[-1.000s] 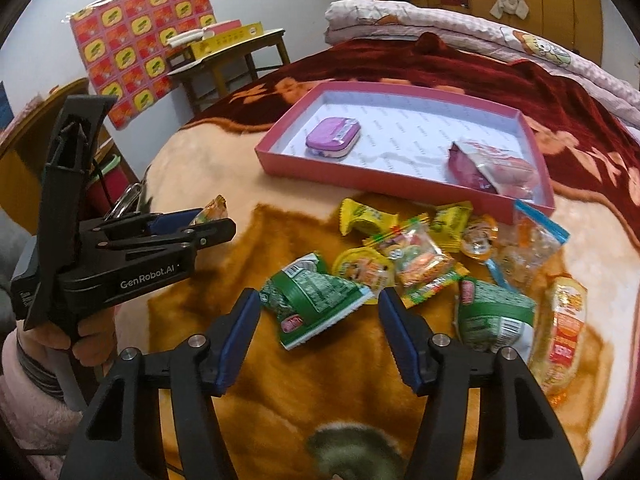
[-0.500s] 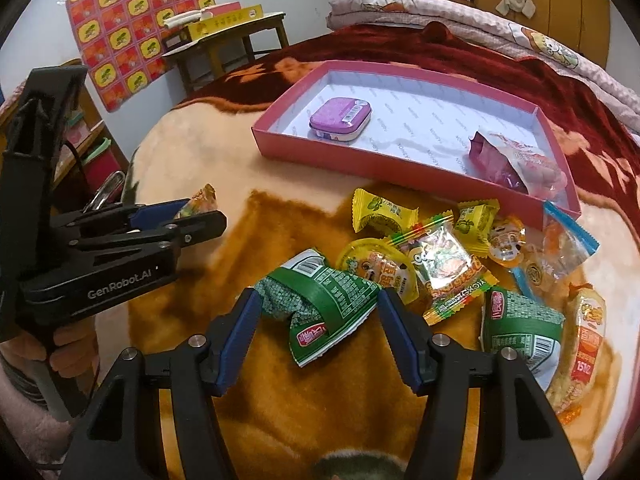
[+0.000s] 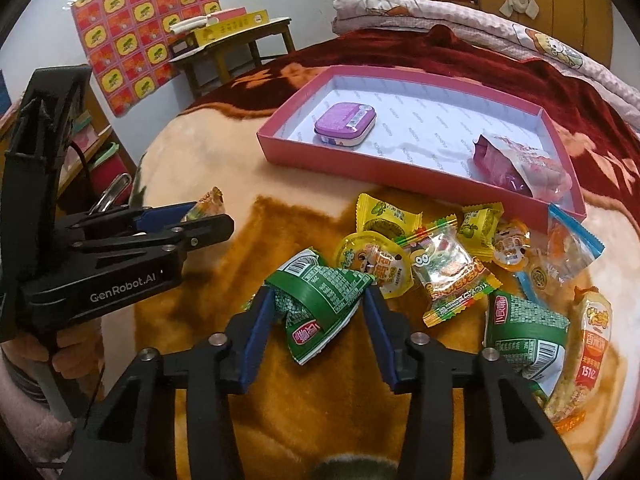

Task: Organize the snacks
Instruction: 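Carry the gummy bag and green bag over the tray with both grippers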

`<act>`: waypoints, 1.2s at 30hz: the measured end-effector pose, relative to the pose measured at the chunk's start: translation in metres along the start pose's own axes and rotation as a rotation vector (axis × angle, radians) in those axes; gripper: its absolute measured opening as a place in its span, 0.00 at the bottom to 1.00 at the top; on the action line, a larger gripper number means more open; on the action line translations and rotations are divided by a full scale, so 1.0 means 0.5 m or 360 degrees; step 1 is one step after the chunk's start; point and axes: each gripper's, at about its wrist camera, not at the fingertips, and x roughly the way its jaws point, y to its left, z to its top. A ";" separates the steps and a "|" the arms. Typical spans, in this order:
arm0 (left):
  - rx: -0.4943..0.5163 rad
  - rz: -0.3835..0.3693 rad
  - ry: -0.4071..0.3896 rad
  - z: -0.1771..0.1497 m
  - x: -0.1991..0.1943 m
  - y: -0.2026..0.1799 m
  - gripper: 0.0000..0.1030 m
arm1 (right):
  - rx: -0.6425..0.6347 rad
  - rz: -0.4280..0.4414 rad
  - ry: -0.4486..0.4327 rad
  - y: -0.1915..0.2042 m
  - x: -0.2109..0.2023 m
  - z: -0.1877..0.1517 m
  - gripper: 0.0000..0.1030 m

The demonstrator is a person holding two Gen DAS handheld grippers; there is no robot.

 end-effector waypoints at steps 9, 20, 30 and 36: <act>0.0019 -0.0008 -0.0009 0.005 -0.013 -0.015 0.38 | 0.0033 0.0041 -0.0061 -0.011 -0.023 -0.004 0.36; 0.0040 -0.0048 -0.0038 0.017 -0.038 -0.031 0.38 | 0.0045 0.0098 -0.0110 -0.016 -0.048 -0.003 0.36; 0.0070 -0.0073 -0.0063 0.041 -0.050 -0.051 0.38 | 0.0085 0.0094 -0.0176 -0.043 -0.070 0.020 0.36; 0.0108 -0.0086 -0.0073 0.070 -0.045 -0.069 0.38 | 0.0094 0.0078 -0.0215 -0.065 -0.078 0.040 0.36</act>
